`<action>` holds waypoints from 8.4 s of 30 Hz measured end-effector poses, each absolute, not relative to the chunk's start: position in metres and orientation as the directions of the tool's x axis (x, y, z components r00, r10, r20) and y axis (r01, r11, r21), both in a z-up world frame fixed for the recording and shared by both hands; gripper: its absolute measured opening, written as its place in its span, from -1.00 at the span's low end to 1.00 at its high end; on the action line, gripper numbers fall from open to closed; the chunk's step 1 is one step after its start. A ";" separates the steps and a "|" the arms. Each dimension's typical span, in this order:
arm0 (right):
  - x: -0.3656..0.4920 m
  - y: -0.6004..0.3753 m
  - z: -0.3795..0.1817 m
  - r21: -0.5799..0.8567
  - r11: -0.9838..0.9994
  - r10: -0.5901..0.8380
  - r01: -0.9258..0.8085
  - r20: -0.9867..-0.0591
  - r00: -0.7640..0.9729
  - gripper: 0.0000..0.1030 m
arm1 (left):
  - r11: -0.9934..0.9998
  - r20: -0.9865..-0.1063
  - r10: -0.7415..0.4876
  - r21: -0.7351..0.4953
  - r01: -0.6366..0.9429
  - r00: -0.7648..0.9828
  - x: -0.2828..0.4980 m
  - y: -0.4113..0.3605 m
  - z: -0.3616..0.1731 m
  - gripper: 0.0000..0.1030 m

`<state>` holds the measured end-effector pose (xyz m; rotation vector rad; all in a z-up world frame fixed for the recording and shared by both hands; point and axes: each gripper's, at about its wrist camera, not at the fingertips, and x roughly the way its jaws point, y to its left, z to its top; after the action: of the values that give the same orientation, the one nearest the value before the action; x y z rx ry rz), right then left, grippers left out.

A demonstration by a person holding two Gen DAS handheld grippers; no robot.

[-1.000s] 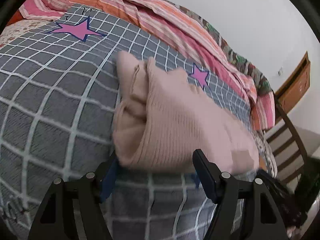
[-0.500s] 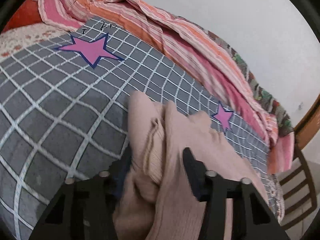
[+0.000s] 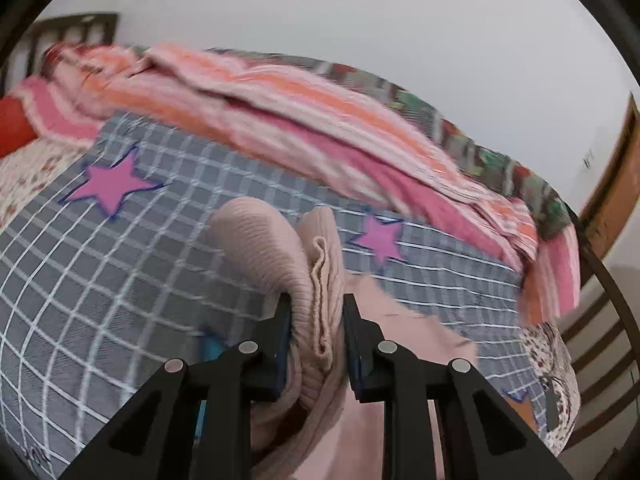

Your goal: Fold small clothes

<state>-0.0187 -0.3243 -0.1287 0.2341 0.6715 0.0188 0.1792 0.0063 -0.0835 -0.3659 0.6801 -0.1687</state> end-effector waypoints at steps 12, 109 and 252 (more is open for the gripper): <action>-0.039 -0.366 -0.129 0.189 0.970 0.001 0.153 -0.630 0.776 -0.17 | 0.923 -0.690 -0.374 -0.340 0.179 0.619 0.174 -0.177 -0.113 -0.58; 0.114 -0.312 -0.147 0.373 0.928 0.244 -0.024 -0.557 0.794 -0.78 | 0.875 -0.615 -0.479 -0.281 0.393 0.626 0.124 -0.022 -0.146 0.15; 0.181 -0.215 -0.164 0.179 0.981 0.173 -0.071 -0.656 0.735 -0.36 | 0.968 -0.630 -0.246 -0.115 0.225 0.737 0.185 -0.008 -0.164 0.31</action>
<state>0.1808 -0.2146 -0.1637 0.1459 0.7341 0.1342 0.1854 -0.0080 -0.1636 -0.0316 0.6962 -0.2586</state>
